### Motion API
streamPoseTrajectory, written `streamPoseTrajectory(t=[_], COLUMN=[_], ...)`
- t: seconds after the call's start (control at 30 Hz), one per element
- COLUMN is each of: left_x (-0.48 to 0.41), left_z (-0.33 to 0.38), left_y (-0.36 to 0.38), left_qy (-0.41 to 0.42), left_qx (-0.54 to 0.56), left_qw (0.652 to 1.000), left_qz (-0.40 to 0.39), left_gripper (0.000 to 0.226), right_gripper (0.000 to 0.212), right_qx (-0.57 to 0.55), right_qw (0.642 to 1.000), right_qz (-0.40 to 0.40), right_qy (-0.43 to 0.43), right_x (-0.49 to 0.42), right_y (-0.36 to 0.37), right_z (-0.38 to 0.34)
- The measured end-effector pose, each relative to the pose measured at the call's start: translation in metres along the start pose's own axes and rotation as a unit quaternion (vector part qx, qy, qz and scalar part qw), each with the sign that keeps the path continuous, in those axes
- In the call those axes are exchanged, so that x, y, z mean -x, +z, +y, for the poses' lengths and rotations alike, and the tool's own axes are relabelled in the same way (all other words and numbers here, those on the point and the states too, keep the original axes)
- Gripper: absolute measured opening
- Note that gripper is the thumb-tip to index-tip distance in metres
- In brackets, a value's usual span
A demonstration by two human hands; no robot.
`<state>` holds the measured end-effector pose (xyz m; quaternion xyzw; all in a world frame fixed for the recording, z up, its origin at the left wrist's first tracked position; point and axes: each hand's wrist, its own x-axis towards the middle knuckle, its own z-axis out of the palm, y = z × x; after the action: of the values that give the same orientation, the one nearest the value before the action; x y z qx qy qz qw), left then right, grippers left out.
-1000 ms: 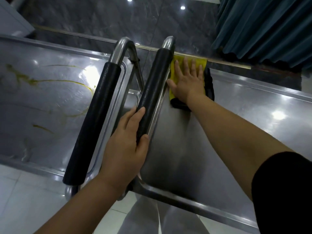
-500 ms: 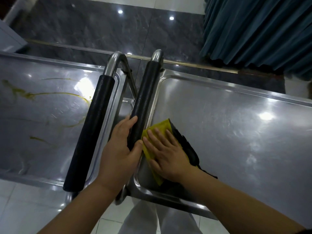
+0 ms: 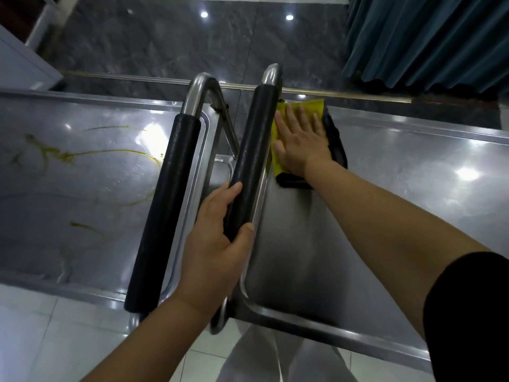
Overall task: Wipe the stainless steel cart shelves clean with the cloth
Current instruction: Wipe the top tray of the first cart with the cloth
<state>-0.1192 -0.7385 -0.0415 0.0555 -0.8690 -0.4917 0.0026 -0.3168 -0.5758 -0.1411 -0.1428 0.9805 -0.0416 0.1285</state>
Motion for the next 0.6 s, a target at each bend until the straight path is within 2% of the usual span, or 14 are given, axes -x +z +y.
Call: streamPoseTrajectory(t=[0.4,0.6], left_x=[0.004,0.006], left_z=[-0.001,0.002], left_y=[-0.003,-0.004], left_qy=[0.014,0.006], left_qx=[0.021,0.009], left_qw=[1.000,1.000], left_qz=[-0.004,-0.009], left_gripper=[0.052,0.051], right_gripper=[0.065,0.059], right_qx=[-0.066,-0.067], right_qw=[0.997,0.994], right_qz=[0.051,0.038], right_qy=[-0.004,-0.078], right_x=[0.191,0.250], right_y=[0.066,0.085], right_z=[-0.104,-0.141])
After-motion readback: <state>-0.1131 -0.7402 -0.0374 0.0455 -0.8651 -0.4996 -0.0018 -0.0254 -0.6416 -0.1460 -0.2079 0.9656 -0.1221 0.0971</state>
